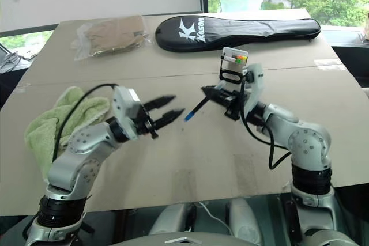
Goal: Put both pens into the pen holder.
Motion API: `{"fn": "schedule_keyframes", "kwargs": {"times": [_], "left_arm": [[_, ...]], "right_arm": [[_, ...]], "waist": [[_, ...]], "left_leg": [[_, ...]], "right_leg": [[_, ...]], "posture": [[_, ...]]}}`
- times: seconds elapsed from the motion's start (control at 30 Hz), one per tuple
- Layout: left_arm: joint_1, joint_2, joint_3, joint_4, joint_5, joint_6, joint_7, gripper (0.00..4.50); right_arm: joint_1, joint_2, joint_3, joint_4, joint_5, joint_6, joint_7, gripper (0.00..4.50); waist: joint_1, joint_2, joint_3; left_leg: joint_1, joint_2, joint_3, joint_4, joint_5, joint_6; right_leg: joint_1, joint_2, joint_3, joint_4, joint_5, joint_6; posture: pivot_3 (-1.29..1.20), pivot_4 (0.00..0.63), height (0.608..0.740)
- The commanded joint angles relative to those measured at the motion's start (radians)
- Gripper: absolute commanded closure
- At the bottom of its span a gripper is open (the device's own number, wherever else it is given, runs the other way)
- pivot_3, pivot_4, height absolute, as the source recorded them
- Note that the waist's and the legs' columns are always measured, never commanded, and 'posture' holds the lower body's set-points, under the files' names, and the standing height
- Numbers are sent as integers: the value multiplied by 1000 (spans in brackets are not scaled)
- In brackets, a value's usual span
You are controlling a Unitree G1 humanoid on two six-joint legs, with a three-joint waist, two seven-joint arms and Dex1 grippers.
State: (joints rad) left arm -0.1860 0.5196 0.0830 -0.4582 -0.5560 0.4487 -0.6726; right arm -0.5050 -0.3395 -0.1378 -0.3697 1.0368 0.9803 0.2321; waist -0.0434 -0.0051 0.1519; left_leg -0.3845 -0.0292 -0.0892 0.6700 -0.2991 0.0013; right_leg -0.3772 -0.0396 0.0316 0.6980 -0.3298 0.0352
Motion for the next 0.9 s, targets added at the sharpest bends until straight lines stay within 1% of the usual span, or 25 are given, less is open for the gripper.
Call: {"fn": "schedule_keyframes", "kwargs": {"times": [0.03, 0.1, 0.13, 0.2, 0.23, 0.33, 0.5, 0.73, 0.9], "left_arm": [[-12, 8, 72, -57, -61, 72, 68, 1138], [-21, 20, 79, -72, -55, 93, 91, 1138], [-26, 25, 74, -78, -47, 99, 98, 1138], [-47, 21, 60, -95, -47, 116, 120, 1138], [-58, 19, 55, -102, -46, 121, 129, 1138], [-79, 16, 49, -112, -43, 132, 150, 1138], [-75, 17, 45, -120, -35, 135, 165, 1138], [-59, 12, 46, -129, -21, 128, 186, 1138], [-53, 11, 46, -129, -15, 122, 186, 1138]], "right_arm": [[-120, -66, -45, 14, -118, -142, 41, 4392], [-227, -113, -45, 61, -236, -238, 40, 4394], [-257, -120, -36, 81, -281, -277, 42, 4395], [-298, -108, 0, 141, -398, -361, 5, 4395], [-308, -97, 14, 166, -447, -404, -5, 4396], [-324, -61, 20, 214, -529, -481, -27, 4397], [-321, -32, 39, 247, -590, -518, -9, 4397], [-259, -33, 100, 202, -645, -519, 58, 4397], [-232, -24, 129, 226, -701, -557, 81, 4397]], "waist": [[-2, 0, 1], [-1, 0, 1], [-1, 1, 2], [0, 0, 2], [1, -3, 0], [0, -3, 0], [0, -3, 0], [0, -3, 0], [0, -3, 0]], "left_leg": [[0, 0, 0, 0, 0, 0], [0, 0, 1, -1, 0, 0], [0, 0, 0, 0, 0, 0], [0, 0, 2, 0, 0, 0], [0, 0, 1, -1, 0, 0], [-1, 1, 0, -1, 0, 0], [-1, 1, 2, -1, 0, 0], [-1, 1, 2, -1, 0, 0], [-1, 1, 2, -1, 0, 0]], "right_leg": [[0, 0, 0, 0, 0, 0], [-1, 1, 0, 0, 0, 0], [0, 1, 0, 1, 0, 0], [-1, 0, 0, 1, 0, 0], [-1, 0, 0, 0, 0, 0], [-1, 0, 0, -1, 0, 0], [-2, 0, 2, -1, 0, 0], [-2, 0, 1, -1, 0, 0], [-2, 0, 2, -1, 0, 0]], "posture": [[0, 150, 740], [0, 150, 740], [0, 150, 740], [0, 150, 740], [0, 150, 740], [0, 150, 740], [0, 150, 740], [0, 150, 740], [0, 150, 740]]}}
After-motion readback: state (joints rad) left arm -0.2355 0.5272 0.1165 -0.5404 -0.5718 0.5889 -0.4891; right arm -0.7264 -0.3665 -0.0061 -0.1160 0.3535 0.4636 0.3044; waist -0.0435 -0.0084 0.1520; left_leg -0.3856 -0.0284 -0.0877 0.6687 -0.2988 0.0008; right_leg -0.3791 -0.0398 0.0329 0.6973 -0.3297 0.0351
